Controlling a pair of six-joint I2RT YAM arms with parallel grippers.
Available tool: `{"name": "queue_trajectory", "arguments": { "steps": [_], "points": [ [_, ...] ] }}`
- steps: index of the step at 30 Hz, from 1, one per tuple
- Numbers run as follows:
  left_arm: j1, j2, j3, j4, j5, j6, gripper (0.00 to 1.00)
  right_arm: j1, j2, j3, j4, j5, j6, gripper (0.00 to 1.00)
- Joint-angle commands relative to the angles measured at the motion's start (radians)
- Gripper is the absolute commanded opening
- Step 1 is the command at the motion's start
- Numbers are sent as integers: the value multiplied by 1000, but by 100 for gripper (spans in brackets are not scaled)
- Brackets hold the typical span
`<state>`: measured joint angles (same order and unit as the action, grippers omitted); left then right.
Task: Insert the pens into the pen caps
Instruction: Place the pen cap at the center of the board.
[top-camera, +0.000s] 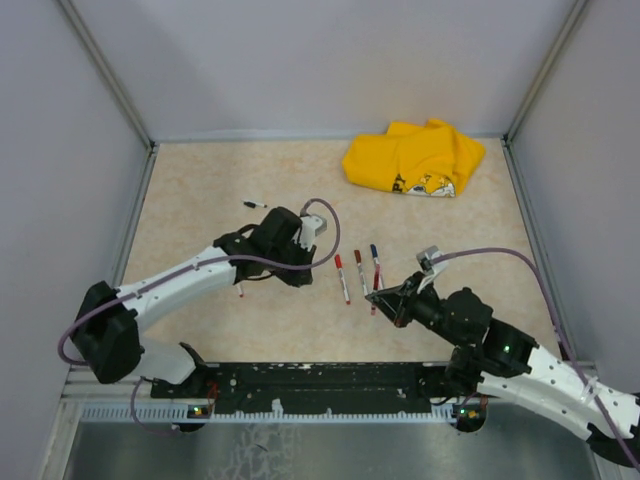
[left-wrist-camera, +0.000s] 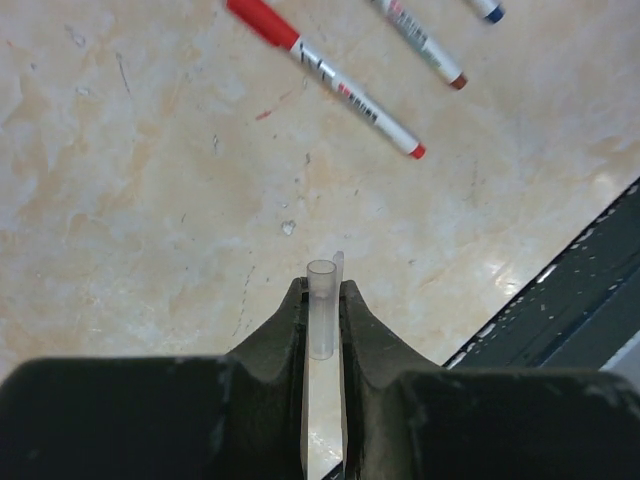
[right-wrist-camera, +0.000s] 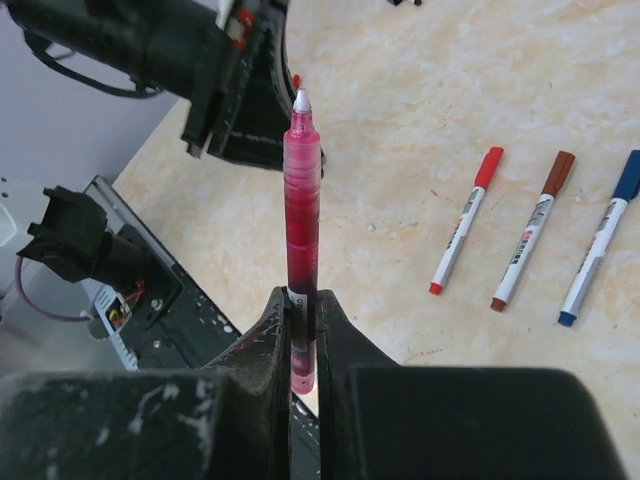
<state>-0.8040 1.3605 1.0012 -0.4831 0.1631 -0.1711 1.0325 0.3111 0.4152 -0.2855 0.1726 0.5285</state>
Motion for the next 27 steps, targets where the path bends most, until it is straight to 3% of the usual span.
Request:
{"name": "queue_trajectory", "arguments": {
  "steps": [1, 9, 18, 27],
  "points": [
    [-24, 80, 34, -68, -54, 61, 12, 2, -66, 51, 3, 78, 26, 0],
    [-88, 224, 53, -71, -174, 73, 13, 1, -141, 29, -39, 109, 48, 0],
    [-121, 329, 52, -53, -234, 50, 21, 1, -150, 29, -51, 117, 46, 0],
    [-127, 350, 26, -47, -254, 37, 39, 1, -152, 27, -56, 108, 45, 0]
  ]
}}
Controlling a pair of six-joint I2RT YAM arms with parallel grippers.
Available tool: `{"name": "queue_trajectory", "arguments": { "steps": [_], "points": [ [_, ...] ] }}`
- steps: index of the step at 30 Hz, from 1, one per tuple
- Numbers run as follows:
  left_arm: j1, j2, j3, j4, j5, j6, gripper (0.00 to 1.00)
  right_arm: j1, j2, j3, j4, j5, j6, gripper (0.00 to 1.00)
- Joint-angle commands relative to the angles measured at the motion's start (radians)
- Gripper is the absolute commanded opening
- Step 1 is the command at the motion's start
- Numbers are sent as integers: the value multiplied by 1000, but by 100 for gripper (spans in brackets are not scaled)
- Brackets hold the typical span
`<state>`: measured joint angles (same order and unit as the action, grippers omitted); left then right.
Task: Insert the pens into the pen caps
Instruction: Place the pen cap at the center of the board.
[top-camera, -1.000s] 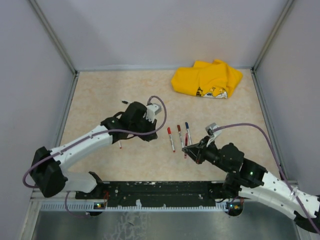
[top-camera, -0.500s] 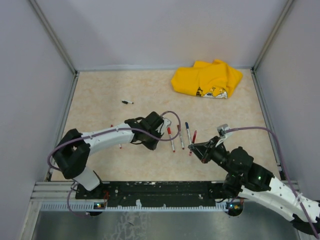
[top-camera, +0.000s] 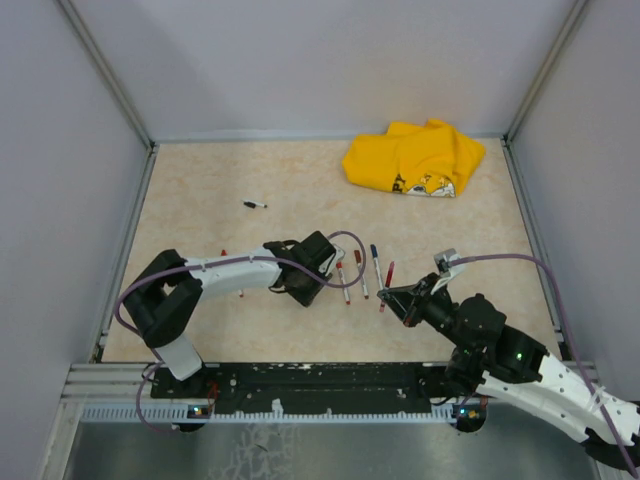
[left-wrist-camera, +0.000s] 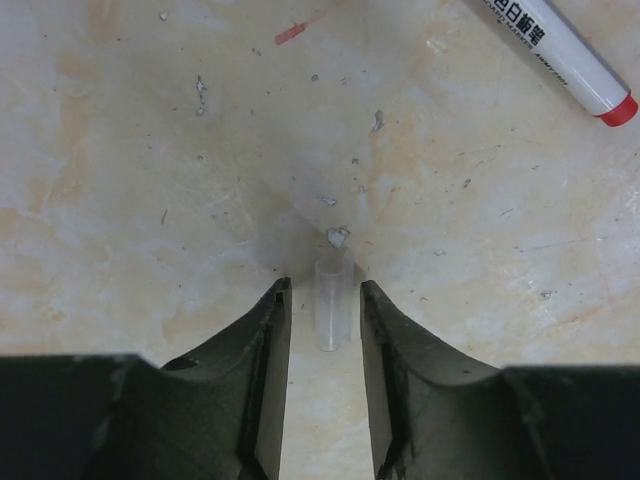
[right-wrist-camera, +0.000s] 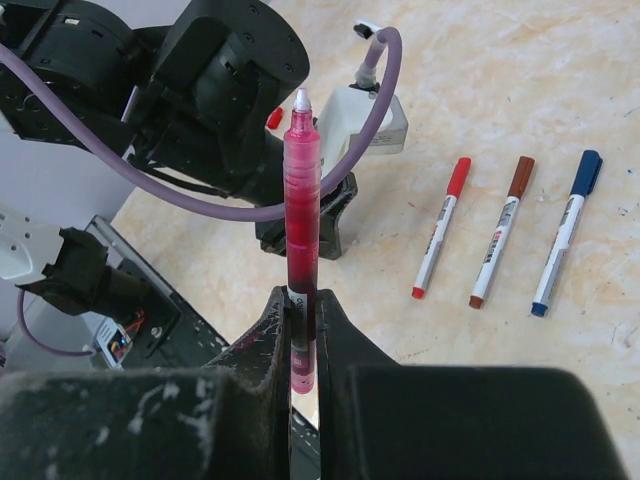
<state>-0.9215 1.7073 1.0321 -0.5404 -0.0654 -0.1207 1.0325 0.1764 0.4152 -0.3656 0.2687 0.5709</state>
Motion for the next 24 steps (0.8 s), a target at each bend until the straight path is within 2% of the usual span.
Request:
{"name": "queue_trajectory", "arguments": {
  "steps": [1, 6, 8, 13, 19, 24],
  "points": [
    [-10, 2, -8, 7, -27, -15, 41, 1, -17, 27, 25, 10, 4, 0],
    [-10, -24, -29, -4, -27, -26, 55, 1, -17, 25, 29, 2, 5, 0],
    [-10, -32, -38, -11, -24, -28, 56, 1, -17, 21, 30, -1, 6, 0],
    [-11, -45, -61, -24, -25, -31, 57, 1, -17, 16, 37, -5, 10, 0],
    [-11, -48, -63, -42, -24, -34, 51, 1, -17, 14, 39, -5, 10, 0],
    [-11, -47, -58, -64, -50, -36, 50, 2, -17, 11, 38, -6, 11, 0]
  ]
}}
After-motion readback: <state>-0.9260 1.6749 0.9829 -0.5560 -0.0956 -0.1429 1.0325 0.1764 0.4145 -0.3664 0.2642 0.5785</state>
